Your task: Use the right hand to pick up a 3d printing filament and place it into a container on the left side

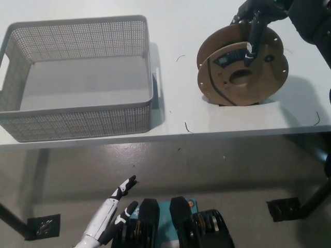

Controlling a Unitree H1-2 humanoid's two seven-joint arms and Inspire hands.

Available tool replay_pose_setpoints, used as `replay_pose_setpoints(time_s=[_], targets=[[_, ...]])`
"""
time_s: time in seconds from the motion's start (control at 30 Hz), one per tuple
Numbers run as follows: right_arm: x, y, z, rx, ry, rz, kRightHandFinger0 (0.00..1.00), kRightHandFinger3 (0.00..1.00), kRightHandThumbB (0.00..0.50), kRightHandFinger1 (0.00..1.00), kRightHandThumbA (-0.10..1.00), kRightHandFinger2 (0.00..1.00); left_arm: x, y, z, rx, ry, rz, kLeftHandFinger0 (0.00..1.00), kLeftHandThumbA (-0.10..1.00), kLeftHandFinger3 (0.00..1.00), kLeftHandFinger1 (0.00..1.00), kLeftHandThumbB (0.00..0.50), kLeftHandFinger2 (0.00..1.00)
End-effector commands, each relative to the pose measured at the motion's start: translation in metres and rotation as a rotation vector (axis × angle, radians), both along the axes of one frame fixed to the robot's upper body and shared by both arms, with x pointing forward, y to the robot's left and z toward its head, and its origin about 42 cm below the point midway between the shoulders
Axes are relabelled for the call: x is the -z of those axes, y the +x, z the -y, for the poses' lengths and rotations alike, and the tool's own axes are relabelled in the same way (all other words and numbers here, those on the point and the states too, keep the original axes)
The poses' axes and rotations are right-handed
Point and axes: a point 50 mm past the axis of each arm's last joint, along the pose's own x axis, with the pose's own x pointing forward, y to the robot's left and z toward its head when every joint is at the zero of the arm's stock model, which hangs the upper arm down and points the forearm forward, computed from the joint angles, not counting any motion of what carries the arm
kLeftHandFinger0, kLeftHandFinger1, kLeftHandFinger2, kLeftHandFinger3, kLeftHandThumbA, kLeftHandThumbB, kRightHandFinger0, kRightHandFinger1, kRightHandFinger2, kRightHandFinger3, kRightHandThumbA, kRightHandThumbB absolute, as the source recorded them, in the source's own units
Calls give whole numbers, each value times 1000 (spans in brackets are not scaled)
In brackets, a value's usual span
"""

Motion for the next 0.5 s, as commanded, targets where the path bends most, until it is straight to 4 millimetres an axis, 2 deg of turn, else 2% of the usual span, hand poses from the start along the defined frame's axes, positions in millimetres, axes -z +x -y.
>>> replay_pose_setpoints(time_s=[0.0, 0.07, 0.1, 0.17, 0.2, 0.23, 0.27, 0.3, 0.33, 0.37, 0.4, 0.43, 0.47], targets=[[20, -2, -4, -11, 85, -78, 1000, 1000, 355, 1000, 1000, 1000, -14, 7, 1, 28, 15, 58, 1000, 1000, 1000, 1000, 346, 1000], [36, 0, -3, -34, 25, -43, 1000, 1000, 417, 1000, 1000, 1000, -15, 8, 2, 28, 19, 52, 1000, 1000, 1000, 1000, 353, 1000], [43, 0, -1, -34, 12, -27, 1000, 1000, 419, 1000, 1000, 1000, -15, 8, 2, 29, 19, 51, 1000, 1000, 1000, 1000, 353, 1000], [56, 1, 0, -25, -31, -3, 1000, 1000, 462, 1000, 1000, 1000, -16, 10, 3, 36, 14, 53, 1000, 1000, 1000, 1000, 352, 1000], [61, 1, 1, -31, -59, 8, 1000, 1000, 468, 1000, 1000, 1000, -17, 10, 3, 37, 13, 53, 1000, 1000, 1000, 1000, 354, 1000], [66, 0, 1, -18, -38, -3, 1000, 1000, 454, 1000, 1000, 1000, -17, 11, 3, 38, 11, 53, 1000, 1000, 1000, 1000, 357, 1000], [72, 0, 3, -29, -20, 6, 1000, 1000, 414, 1000, 1000, 1000, -17, 12, 3, 36, 12, 57, 1000, 1000, 1000, 1000, 359, 1000], [74, 1, 3, -19, 4, 17, 1000, 1000, 322, 1000, 928, 1000, -17, 12, 2, 36, 12, 57, 1000, 1000, 1000, 1000, 361, 1000], [79, 2, 4, -12, 40, 71, 391, 608, 83, 404, 498, 446, -17, 12, 2, 36, 11, 57, 1000, 1000, 1000, 1000, 364, 1000], [82, 4, 4, -35, 39, 162, 32, 543, 222, 50, 143, 264, -17, 12, 2, 35, 12, 57, 1000, 1000, 1000, 1000, 363, 1000], [83, 5, 4, -45, 34, 210, 6, 465, 202, 74, 51, 370, -17, 12, 2, 34, 15, 57, 1000, 1000, 1000, 1000, 362, 1000], [78, 6, 3, -34, 71, 254, 13, 341, 198, 315, -94, 670, -21, 16, 0, 32, 23, 68, 1000, 1000, 1000, 1000, 351, 1000], [76, 7, 8, -6, 135, 277, 1, 316, 181, 346, -100, 703, -22, 17, -1, 32, 21, 71, 1000, 1000, 1000, 1000, 345, 1000]])
